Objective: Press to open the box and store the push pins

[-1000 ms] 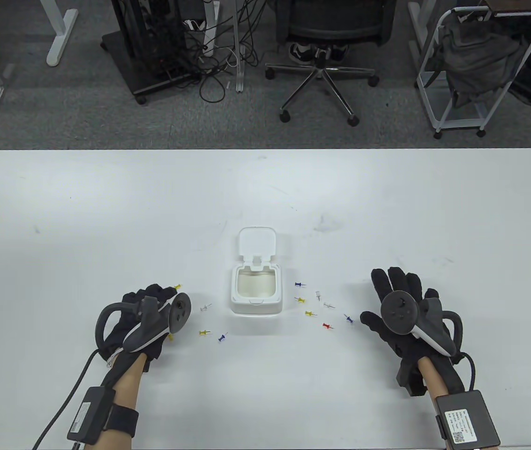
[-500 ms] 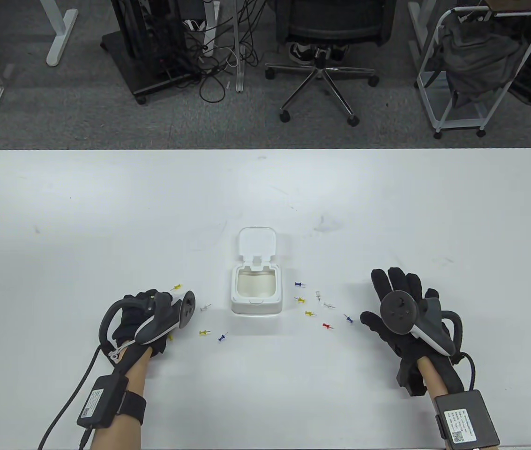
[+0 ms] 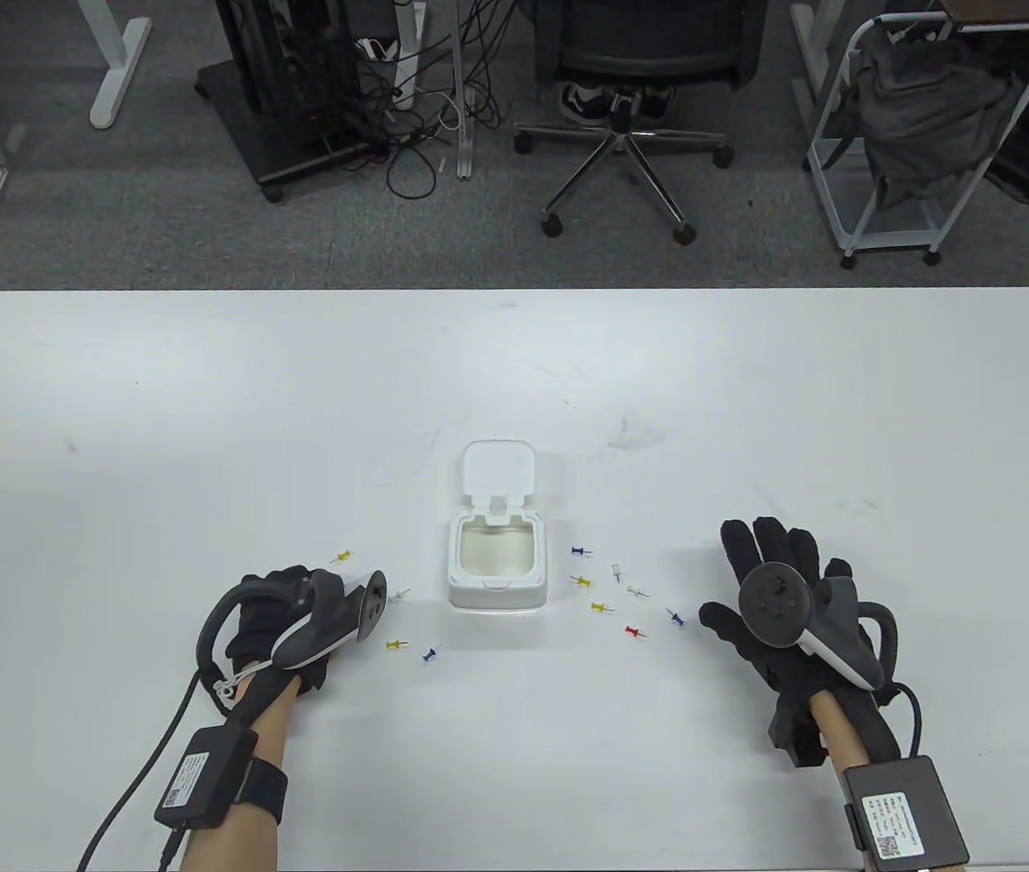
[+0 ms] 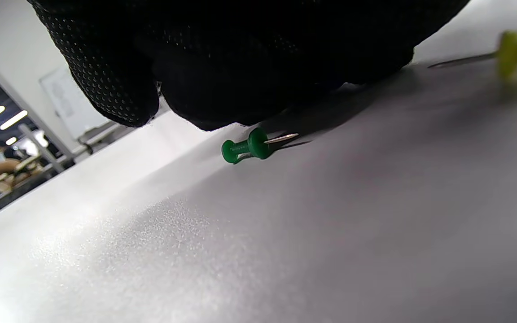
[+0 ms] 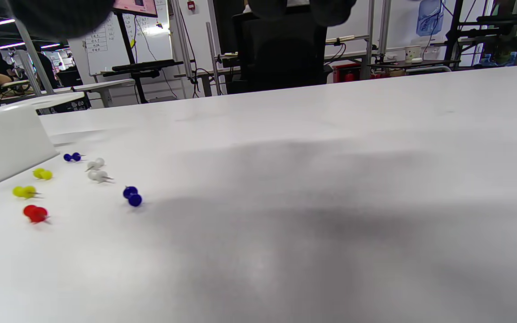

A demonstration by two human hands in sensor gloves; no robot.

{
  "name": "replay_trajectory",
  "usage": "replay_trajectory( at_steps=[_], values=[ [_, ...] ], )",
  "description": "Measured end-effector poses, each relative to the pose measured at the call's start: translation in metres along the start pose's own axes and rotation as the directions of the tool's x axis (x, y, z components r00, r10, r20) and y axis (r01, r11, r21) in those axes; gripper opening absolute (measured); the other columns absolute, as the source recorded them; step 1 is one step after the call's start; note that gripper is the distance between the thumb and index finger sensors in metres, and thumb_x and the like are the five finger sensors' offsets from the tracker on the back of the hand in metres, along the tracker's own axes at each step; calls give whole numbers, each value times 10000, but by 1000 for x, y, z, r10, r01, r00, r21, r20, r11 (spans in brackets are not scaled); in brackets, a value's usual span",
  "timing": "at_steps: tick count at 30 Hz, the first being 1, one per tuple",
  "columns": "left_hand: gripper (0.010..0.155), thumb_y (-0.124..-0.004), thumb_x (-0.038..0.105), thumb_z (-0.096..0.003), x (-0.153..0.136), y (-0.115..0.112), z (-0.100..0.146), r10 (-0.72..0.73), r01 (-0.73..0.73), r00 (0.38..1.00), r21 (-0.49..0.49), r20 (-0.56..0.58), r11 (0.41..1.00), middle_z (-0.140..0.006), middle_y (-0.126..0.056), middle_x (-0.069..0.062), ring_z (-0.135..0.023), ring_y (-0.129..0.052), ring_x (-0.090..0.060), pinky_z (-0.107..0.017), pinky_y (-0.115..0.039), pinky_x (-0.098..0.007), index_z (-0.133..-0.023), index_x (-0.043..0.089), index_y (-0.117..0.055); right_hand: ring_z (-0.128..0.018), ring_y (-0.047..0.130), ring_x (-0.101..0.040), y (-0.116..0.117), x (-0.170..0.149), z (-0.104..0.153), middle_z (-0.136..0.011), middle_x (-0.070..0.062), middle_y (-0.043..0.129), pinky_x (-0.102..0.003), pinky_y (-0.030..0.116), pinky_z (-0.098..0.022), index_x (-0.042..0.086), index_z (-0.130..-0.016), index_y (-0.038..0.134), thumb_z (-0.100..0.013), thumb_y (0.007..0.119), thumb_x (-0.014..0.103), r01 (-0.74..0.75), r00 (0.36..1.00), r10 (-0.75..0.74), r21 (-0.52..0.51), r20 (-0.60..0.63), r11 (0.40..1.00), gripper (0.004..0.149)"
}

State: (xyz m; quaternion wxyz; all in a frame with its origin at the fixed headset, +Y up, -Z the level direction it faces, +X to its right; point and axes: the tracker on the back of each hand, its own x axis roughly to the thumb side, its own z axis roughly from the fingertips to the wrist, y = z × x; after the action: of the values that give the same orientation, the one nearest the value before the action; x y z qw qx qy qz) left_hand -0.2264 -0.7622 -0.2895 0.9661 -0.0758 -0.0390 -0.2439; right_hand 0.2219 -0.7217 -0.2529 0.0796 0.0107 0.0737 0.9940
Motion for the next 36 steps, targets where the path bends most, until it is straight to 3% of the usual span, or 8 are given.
replay_trajectory(
  at_steps=[3,9,17,36],
  values=[
    [433,-726,467,-455,-2,8,2,20,-20,1000,12,0,1000,-787,-941,70,-516,-1011,-115,-675,-844,-481,-840,287,-807,-1092,289,-534,0,1,0,-1223,-174,216,-784,289,-704,307,-1040,137,-431,600,593,2,1000,-2,4,2,1000,817],
    [431,-729,470,-458,-3,50,7,145,-147,989,110,31,983,-797,-940,75,-537,-1015,-115,-685,-837,-483,-845,296,-803,-1093,290,-532,-1,1,0,-1224,-174,215,-785,290,-704,307,-1039,136,-431,600,593,8,1000,-8,0,7,1000,817],
    [430,-732,470,-465,27,101,7,277,-302,950,202,144,932,-808,-936,76,-547,-1017,-116,-690,-833,-482,-853,297,-801,-1093,289,-533,2,0,-1,-1224,-174,215,-785,289,-704,307,-1040,139,-430,601,592,14,1000,-14,14,5,1000,816],
    [423,-748,471,-469,88,120,-19,238,-284,945,202,226,937,-817,-938,80,-561,-1018,-117,-693,-830,-476,-855,311,-809,-1094,293,-531,2,0,-1,-1224,-171,222,-784,289,-705,309,-1041,143,-431,602,591,22,1000,-22,17,2,1000,814]
  ],
)
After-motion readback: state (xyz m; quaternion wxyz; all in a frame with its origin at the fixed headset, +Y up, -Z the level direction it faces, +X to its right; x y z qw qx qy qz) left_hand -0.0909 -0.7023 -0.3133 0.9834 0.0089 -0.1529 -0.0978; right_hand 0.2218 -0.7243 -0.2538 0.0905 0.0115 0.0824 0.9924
